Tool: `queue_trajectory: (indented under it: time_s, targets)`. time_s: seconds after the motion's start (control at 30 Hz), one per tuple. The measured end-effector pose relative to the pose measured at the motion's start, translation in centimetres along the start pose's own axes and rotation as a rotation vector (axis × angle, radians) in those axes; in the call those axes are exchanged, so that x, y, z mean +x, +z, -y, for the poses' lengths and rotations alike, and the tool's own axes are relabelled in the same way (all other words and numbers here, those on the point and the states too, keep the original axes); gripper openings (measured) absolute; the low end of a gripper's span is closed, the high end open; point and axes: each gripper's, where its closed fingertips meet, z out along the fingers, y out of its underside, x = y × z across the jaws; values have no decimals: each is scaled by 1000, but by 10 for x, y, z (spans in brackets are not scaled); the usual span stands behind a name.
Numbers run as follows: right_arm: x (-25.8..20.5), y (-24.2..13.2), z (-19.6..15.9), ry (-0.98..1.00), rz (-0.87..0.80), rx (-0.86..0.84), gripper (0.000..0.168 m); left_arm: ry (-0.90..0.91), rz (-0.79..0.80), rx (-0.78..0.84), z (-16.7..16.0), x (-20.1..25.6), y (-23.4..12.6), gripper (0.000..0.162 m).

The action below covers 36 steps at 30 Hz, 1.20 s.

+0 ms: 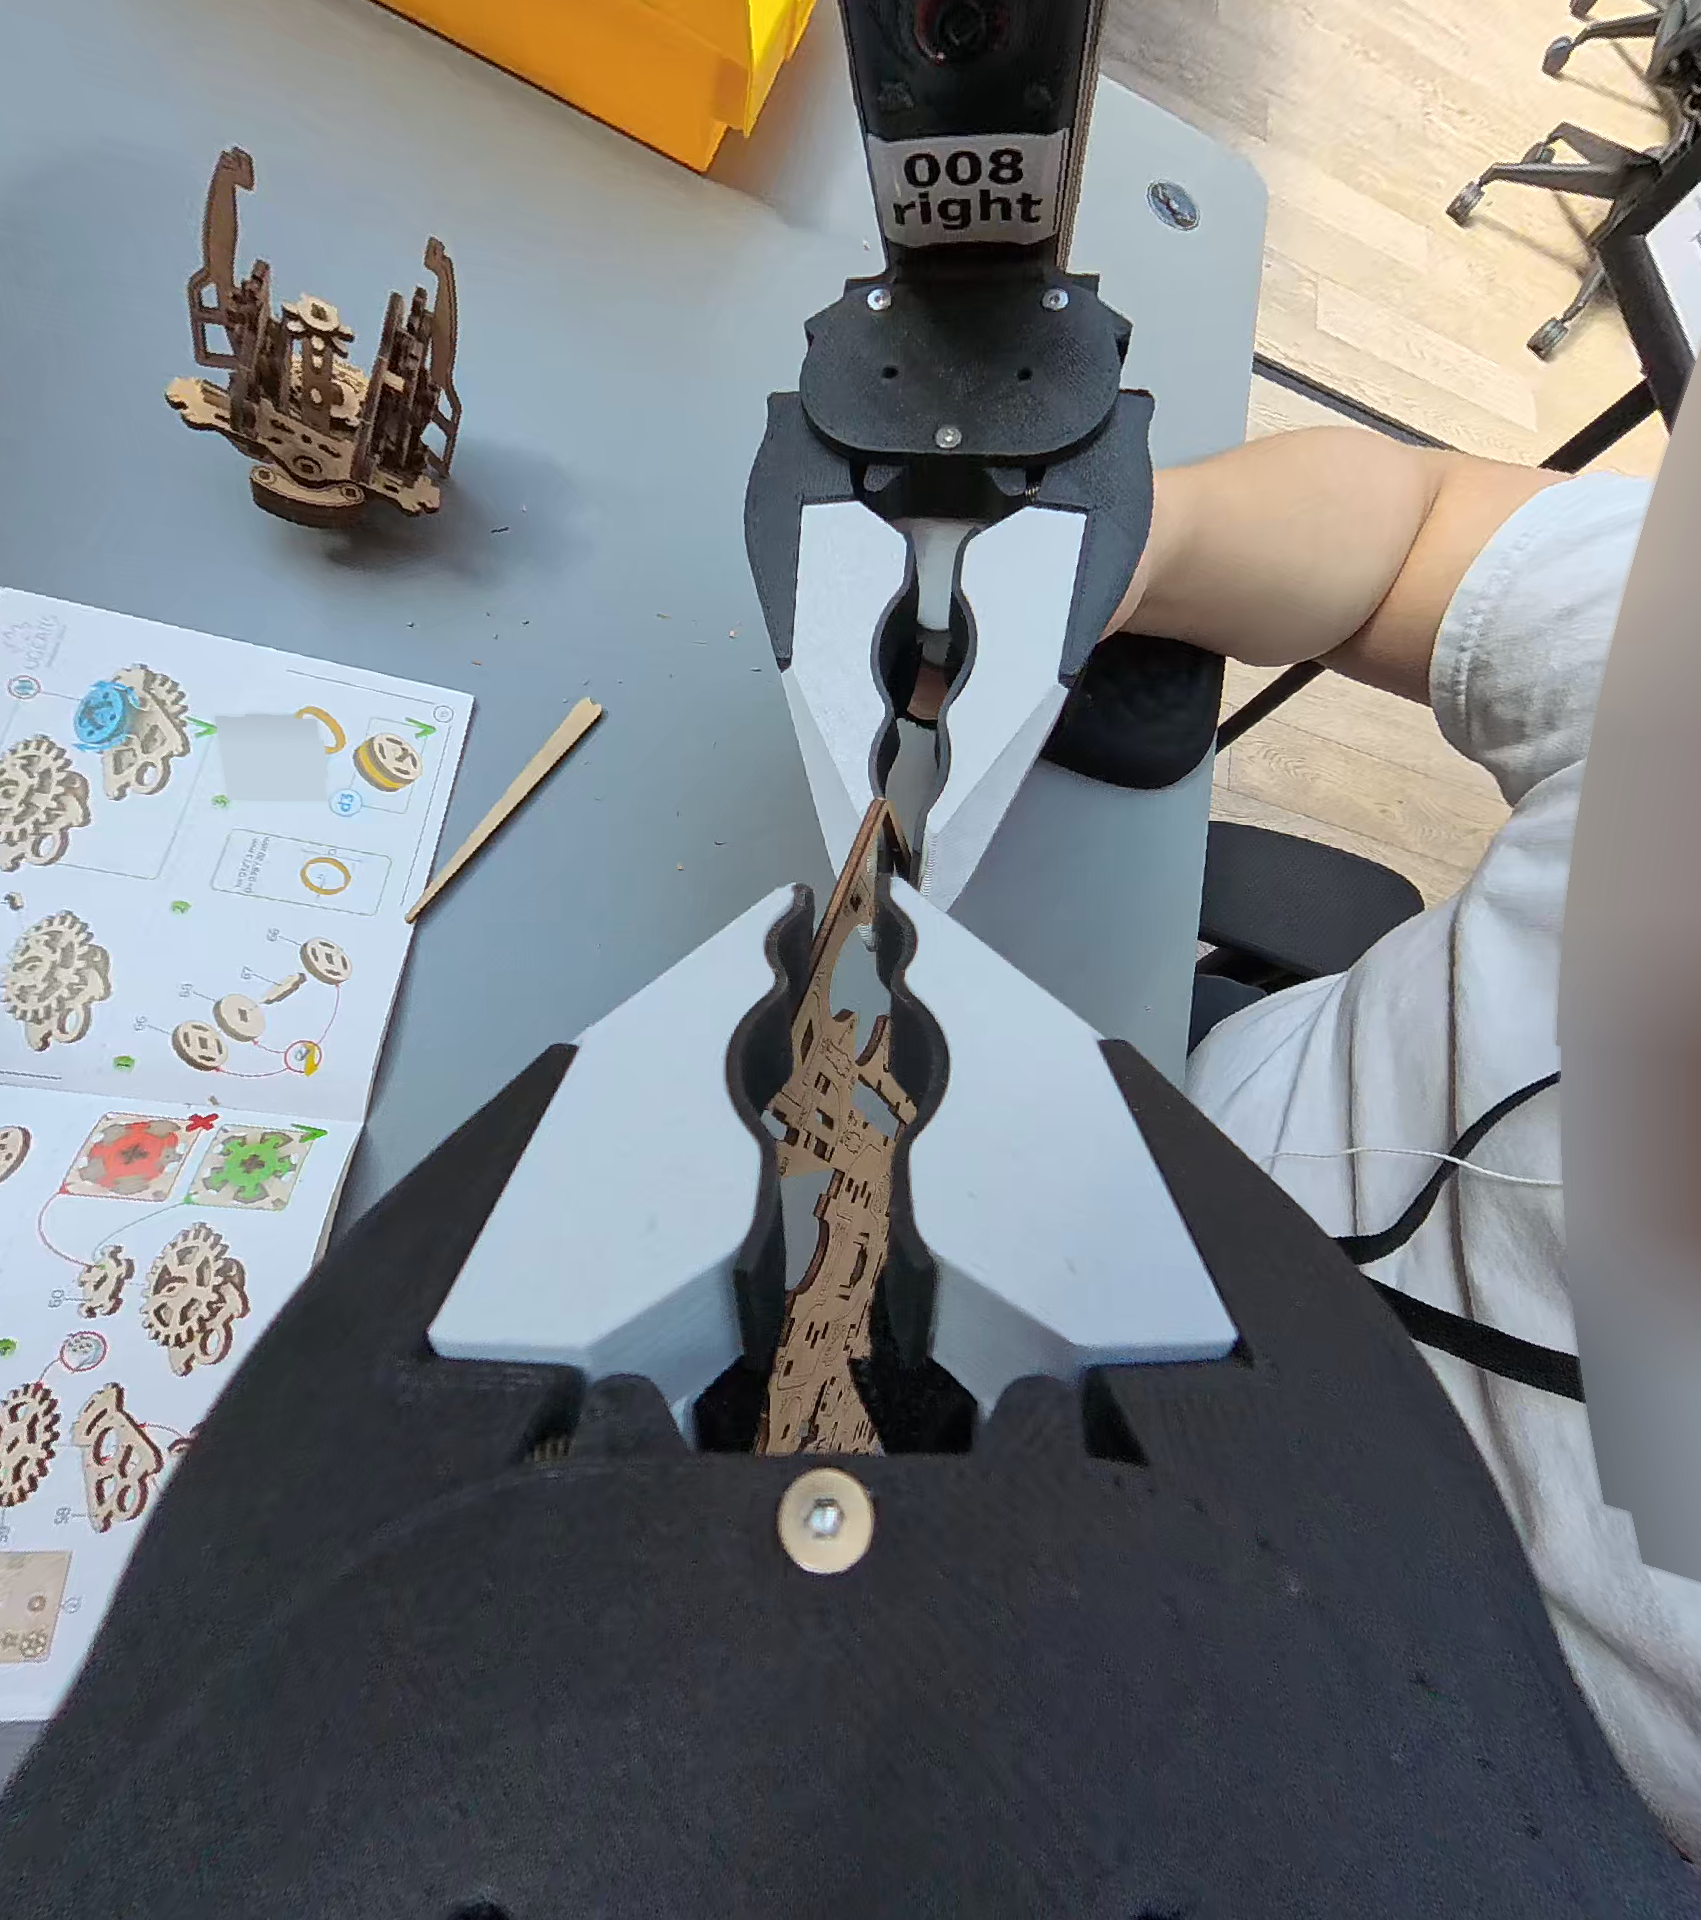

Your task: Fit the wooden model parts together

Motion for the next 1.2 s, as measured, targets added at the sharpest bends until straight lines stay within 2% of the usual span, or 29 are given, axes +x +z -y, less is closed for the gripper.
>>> queue_trajectory:
  time_s: [0.2, 0.4, 0.6, 0.67, 0.77, 1.0, 1.2]
  targets:
    - [-2, -2, -2, -16, 1, -6, 2, 71, 2, -88, -1, 3, 3, 5]
    - [-11, -7, 9, -48, 39, 67, 8, 44, -38, -64, 3, 10, 1, 4]
    - [-6, -8, 11, -42, 4, 76, 5, 67, -18, -81, 0, 9, 1, 4]
    - [-4, -12, 17, -44, -15, 105, 11, 73, -21, -105, -2, 10, 2, 4]
    - [-7, -19, 25, -27, 2, 136, 2, 88, -7, -110, -3, 11, 4, 4]
    - [-7, -15, 16, -52, -45, 52, 4, 131, 5, -141, -3, 15, 8, 2]
    - [-11, -20, 23, 17, -1, 102, 1, 106, -13, -107, 4, 18, 7, 2]
